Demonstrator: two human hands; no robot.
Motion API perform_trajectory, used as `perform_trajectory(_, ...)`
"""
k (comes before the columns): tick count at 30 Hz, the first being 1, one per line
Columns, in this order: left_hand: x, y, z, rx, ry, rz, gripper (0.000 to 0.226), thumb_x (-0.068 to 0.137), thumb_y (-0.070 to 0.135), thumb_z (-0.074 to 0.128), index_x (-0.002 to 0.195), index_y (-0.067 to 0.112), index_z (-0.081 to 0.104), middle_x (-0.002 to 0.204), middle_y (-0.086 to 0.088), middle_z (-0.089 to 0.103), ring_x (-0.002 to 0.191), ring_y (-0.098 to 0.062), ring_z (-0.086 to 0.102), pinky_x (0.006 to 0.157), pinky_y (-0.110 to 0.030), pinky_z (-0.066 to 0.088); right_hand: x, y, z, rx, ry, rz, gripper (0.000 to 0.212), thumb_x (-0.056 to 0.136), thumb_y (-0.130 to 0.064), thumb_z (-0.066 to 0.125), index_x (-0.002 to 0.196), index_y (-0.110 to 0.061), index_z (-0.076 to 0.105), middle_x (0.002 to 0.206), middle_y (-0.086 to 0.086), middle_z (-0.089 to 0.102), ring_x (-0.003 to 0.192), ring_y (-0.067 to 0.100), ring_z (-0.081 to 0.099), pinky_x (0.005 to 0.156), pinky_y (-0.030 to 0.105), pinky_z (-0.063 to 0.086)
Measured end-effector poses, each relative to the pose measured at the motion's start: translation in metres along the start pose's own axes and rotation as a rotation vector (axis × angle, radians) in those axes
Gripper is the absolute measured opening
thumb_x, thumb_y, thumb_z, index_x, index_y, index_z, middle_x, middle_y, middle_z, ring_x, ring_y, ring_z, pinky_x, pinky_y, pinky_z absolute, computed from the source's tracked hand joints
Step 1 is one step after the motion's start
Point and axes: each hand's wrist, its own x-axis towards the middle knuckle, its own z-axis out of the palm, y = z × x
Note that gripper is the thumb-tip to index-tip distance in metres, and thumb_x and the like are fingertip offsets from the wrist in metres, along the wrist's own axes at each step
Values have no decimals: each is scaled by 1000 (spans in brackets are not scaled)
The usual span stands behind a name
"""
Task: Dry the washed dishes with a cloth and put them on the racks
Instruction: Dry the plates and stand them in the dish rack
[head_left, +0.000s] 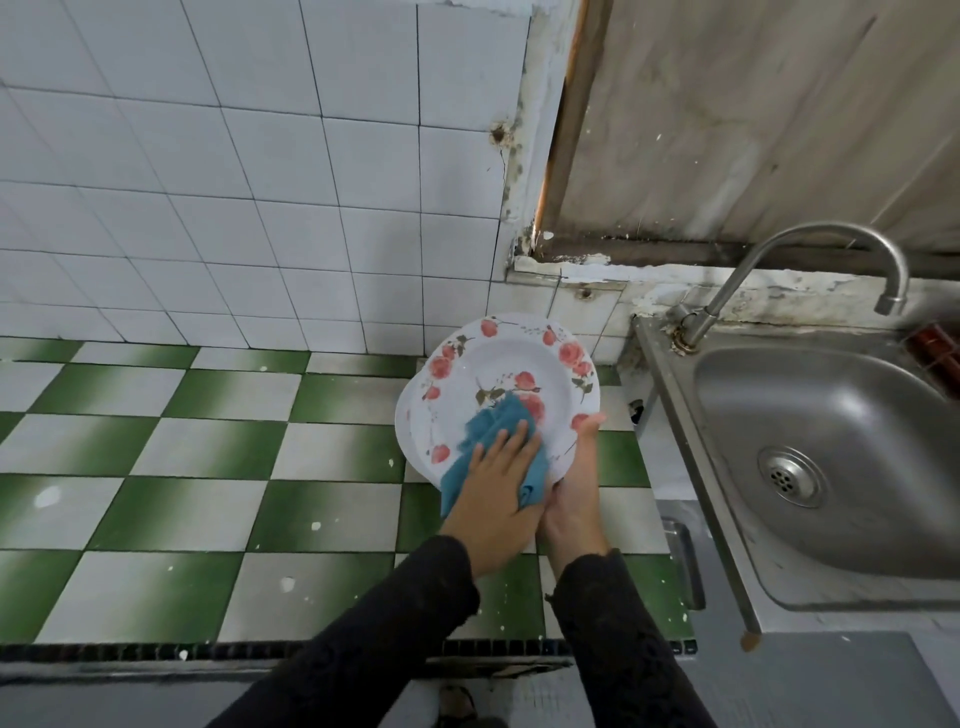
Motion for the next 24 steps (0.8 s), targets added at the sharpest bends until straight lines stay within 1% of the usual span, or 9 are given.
perform_trajectory(2, 19, -3, -10, 104, -64, 68, 61, 105, 45, 27, 155, 28, -5, 159, 15, -15, 147, -6, -19, 122, -33, -12, 1, 2, -1, 49, 4, 17, 79, 96, -72, 29, 138, -11, 58, 132, 19, 65, 121, 34, 64, 103, 48, 52)
perform_trajectory(4, 42, -24, -29, 362, -81, 99, 63, 102, 57, 14, 148, 33, -20, 157, 11, -25, 146, -11, -25, 122, -38, -12, 4, -1, 0, 106, -36, 15, 75, 96, -70, 32, 134, -13, 64, 135, 20, 63, 122, 37, 62, 103, 52, 50)
perform_trajectory(6, 55, -49, -50, 574, -51, 43, 69, 89, 65, -5, 144, 31, -30, 159, 4, -28, 146, -15, -27, 121, -40, -14, 6, -8, 0, 96, -76, -16, 74, 94, -69, 33, 140, -16, 58, 139, 20, 60, 127, 40, 58, 108, 58, 45)
perform_trajectory(8, 55, -62, -61, 642, 13, 28, 77, 82, 66, -16, 147, 27, -26, 162, 3, -24, 147, -15, -25, 121, -36, -16, 6, -14, -3, 82, -119, -42, 74, 94, -69, 34, 144, -17, 52, 142, 19, 58, 131, 40, 54, 114, 60, 37)
perform_trajectory(11, 40, -52, -53, 563, 27, 24, 75, 86, 66, -12, 149, 25, -22, 160, 7, -24, 147, -12, -26, 119, -33, -19, 7, -22, -6, 22, -123, -104, 79, 89, -72, 40, 147, -20, 49, 144, 16, 56, 133, 39, 53, 115, 59, 36)
perform_trajectory(14, 16, -25, -24, 318, -67, 13, 63, 101, 59, 12, 148, 31, -20, 158, 12, -24, 146, -8, -25, 121, -33, -15, 6, -24, -8, -16, -106, -120, 93, 81, -78, 54, 150, -17, 45, 147, 17, 53, 136, 38, 51, 108, 49, 48)
perform_trajectory(16, 7, -3, -10, 153, -93, 76, 59, 105, 48, 23, 147, 34, -17, 158, 15, -21, 146, -4, -23, 121, -30, -12, 3, -20, -5, -31, -57, -64, 87, 88, -77, 41, 147, -13, 49, 138, 17, 62, 128, 34, 59, 98, 40, 56)
perform_trajectory(18, 17, 15, -13, 66, -66, 138, 58, 106, 43, 24, 148, 32, -15, 158, 13, -20, 146, -4, -22, 119, -26, -15, 3, -14, -2, -45, -46, -25, 81, 96, -72, 25, 144, -11, 51, 130, 16, 67, 121, 31, 64, 99, 42, 55)
perform_trajectory(24, 74, -38, -62, 495, 60, 70, 71, 89, 63, -6, 148, 28, -23, 158, 5, -26, 149, -16, -21, 121, -35, -14, 2, -20, 6, 49, -99, -49, 73, 96, -68, 31, 144, -17, 53, 142, 19, 58, 132, 39, 54, 115, 58, 36)
